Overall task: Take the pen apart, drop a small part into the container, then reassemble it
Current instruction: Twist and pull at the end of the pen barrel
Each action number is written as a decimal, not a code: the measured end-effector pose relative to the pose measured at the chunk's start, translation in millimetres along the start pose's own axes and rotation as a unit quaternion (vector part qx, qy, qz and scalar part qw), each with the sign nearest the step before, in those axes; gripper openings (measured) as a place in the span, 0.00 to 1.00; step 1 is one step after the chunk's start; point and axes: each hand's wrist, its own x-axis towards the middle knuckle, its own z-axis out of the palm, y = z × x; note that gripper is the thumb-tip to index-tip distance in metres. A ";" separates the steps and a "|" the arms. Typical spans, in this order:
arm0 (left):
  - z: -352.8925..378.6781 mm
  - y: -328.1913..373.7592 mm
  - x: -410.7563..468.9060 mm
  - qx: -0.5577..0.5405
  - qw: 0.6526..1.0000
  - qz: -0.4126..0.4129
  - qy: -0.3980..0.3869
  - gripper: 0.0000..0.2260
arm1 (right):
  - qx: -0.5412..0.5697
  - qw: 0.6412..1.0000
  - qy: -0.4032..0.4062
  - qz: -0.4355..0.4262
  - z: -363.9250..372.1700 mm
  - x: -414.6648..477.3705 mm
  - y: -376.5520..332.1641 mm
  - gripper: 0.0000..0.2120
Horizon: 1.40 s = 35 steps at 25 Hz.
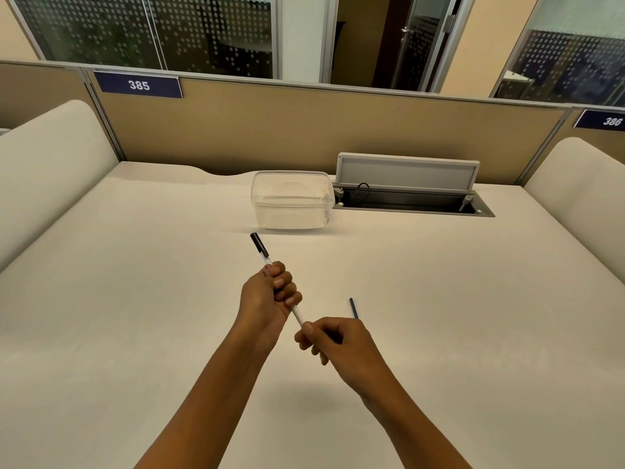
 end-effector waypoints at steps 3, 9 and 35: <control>-1.6 -1.7 -1.0 -0.007 1.000 -0.008 0.002 0.18 | -0.034 0.999 0.036 0.006 -0.3 0.8 1.2 0.08; 2.3 -4.4 -0.6 0.003 1.000 0.001 -0.001 0.19 | -0.033 0.998 0.050 0.019 0.2 1.7 -0.4 0.13; 3.8 1.7 -3.3 0.050 0.998 0.028 -0.013 0.18 | -0.035 0.996 0.076 0.022 -0.6 1.4 -8.1 0.06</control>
